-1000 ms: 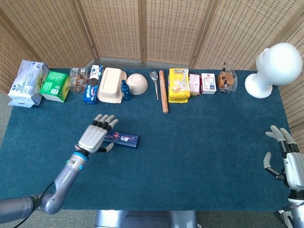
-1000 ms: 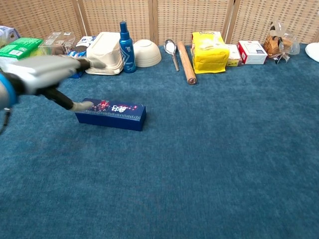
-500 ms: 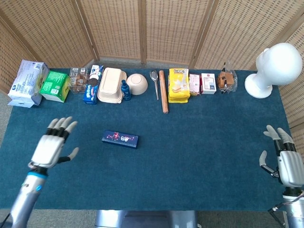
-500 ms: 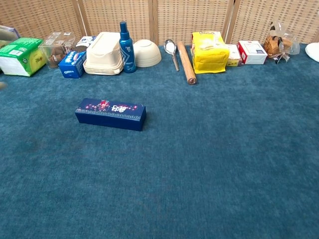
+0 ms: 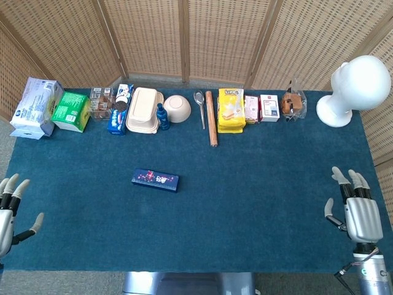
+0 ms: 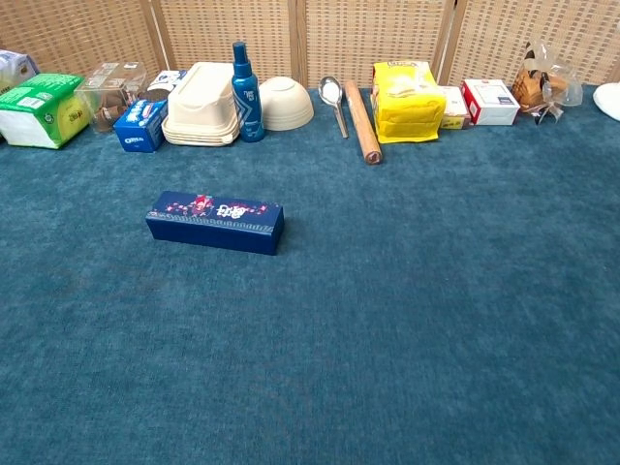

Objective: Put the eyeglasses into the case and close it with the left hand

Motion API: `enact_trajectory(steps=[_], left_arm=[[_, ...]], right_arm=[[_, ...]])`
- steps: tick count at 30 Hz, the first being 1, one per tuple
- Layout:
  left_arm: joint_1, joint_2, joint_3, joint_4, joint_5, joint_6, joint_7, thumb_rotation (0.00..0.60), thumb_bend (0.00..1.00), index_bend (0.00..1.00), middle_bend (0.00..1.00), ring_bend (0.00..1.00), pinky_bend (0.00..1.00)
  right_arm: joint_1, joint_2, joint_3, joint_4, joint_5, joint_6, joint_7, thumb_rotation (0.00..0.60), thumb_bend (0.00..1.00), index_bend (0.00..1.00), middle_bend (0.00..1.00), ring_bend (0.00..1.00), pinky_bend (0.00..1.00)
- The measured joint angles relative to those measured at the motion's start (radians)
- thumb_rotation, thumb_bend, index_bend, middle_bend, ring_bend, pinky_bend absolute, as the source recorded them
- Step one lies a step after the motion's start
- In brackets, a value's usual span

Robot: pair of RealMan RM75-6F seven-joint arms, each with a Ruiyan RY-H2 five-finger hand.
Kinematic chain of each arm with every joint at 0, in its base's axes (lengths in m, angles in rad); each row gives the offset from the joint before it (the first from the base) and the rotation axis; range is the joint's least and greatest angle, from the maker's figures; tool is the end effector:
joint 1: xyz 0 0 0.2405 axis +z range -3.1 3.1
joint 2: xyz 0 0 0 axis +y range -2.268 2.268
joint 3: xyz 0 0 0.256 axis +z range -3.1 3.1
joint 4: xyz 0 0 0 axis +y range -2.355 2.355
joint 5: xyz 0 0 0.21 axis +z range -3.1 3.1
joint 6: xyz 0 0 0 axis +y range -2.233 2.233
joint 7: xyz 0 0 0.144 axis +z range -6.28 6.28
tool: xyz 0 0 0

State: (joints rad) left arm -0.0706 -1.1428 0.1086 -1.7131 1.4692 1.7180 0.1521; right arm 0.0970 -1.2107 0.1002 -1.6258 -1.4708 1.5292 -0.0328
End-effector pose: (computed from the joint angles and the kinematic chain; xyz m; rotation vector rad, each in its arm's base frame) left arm -0.2967 0.1417 0.1566 -1.3114 -0.8516 -0.8729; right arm -0.2954 -0.1936 0.1434 1.2904 -0.9007 1.0130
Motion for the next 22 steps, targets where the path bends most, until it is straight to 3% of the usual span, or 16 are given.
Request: enact_trajectory(steps=[22], left_arm=[[0.013,0.029,-0.089,-0.033,-0.016,-0.052,0.009,0.423,0.32,0.10,0.00,0.00,0.00]], right_arm=[[0.051,-0.031,0.040,0.028,0.025,-0.054,0.008,0.367,0.67,0.02,0.24,0.06,0.09]])
